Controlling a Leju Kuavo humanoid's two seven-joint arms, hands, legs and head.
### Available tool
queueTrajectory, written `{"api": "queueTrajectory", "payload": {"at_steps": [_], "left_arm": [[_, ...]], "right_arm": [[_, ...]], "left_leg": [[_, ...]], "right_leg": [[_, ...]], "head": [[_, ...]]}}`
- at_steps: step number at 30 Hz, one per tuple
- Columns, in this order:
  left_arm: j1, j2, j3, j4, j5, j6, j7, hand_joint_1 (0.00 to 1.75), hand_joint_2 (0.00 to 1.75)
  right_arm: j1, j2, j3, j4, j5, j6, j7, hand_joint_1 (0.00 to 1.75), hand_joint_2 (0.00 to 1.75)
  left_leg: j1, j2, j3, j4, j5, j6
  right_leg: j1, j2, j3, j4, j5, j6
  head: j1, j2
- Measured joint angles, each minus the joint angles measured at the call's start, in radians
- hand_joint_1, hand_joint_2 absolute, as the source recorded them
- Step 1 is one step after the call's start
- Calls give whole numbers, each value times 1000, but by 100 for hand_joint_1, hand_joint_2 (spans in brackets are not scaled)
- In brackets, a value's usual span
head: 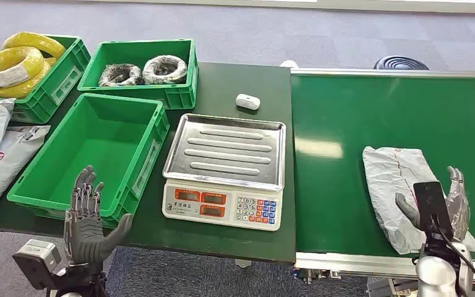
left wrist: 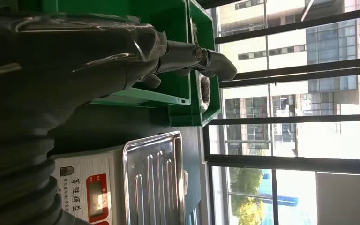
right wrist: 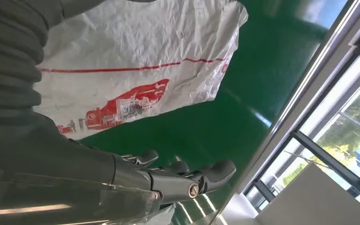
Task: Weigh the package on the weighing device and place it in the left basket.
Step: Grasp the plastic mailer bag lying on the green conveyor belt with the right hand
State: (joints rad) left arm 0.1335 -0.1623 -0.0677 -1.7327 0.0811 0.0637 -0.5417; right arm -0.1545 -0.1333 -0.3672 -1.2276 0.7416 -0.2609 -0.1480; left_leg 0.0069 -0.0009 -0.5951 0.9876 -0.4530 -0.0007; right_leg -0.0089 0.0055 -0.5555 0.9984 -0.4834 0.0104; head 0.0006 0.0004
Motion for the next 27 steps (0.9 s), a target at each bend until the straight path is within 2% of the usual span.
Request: {"api": "queueTrajectory", "payload": {"at_steps": [5, 7, 9, 12, 13, 14, 17, 18, 20, 27], "left_arm": [[-3, 4, -7, 6, 2, 2, 0, 0, 175], [-6, 5, -8, 6, 4, 3, 0, 0, 175], [-10, 6, -10, 7, 8, 5, 1, 0, 175], [-18, 8, -14, 10, 12, 12, 7, 0, 175], [-19, 9, -17, 12, 14, 16, 8, 0, 175], [-21, 9, -19, 15, 17, 21, 9, 0, 175], [-31, 12, -29, 26, 27, 35, 10, 0, 175], [-35, 12, -32, 30, 29, 38, 10, 0, 175], [-42, 12, -35, 38, 31, 42, 12, 0, 175], [-49, 7, -34, 53, 26, 41, 28, 0, 175]], "right_arm": [[-35, -24, -1, 72, 6, -8, 4, 0, 175], [-49, -34, -1, 101, 32, -5, 36, 0, 175], [-84, -55, 0, 161, 100, 11, 124, 0, 175], [-174, -111, 16, 330, 248, 48, 292, 0, 175], [-206, -129, 26, 392, 292, 59, 339, 5, 175], [-235, -143, 38, 451, 332, 73, 383, 40, 175], [-305, -167, 70, 601, 404, 133, 495, 161, 175], [-323, -170, 77, 638, 414, 151, 518, 170, 175], [-352, -174, 88, 692, 425, 176, 540, 175, 175], [-409, -178, 99, 788, 451, 269, 534, 175, 175]], "left_leg": [[0, 0, 0, 0, 0, 0], [0, 0, -1, 0, 0, 0], [0, 0, -2, 0, 0, 0], [0, 0, -2, 0, 0, 0], [0, 0, -2, 0, 0, 0], [0, 0, -2, 0, 0, 0], [0, -1, -1, 0, 0, 1], [0, -1, -1, 0, 0, 1], [0, -2, 0, 0, 0, 0], [1, -2, 2, 0, 0, 1]], "right_leg": [[0, 0, -1, 0, 0, 0], [0, 0, -1, 0, 0, 0], [1, 0, -1, 0, -1, 0], [0, 0, -1, 0, 0, 0], [0, 0, -1, 0, 0, 0], [0, 0, -1, 0, 0, 0], [0, -1, 0, 0, 0, 0], [0, -1, 0, 0, 0, 0], [0, -1, 0, 0, 0, 0], [0, -2, 2, -1, -1, 1]], "head": [[0, 0], [0, 0], [0, 0], [0, 0], [0, 0], [0, 0], [0, 0], [0, 0], [0, 0], [0, 0]]}}
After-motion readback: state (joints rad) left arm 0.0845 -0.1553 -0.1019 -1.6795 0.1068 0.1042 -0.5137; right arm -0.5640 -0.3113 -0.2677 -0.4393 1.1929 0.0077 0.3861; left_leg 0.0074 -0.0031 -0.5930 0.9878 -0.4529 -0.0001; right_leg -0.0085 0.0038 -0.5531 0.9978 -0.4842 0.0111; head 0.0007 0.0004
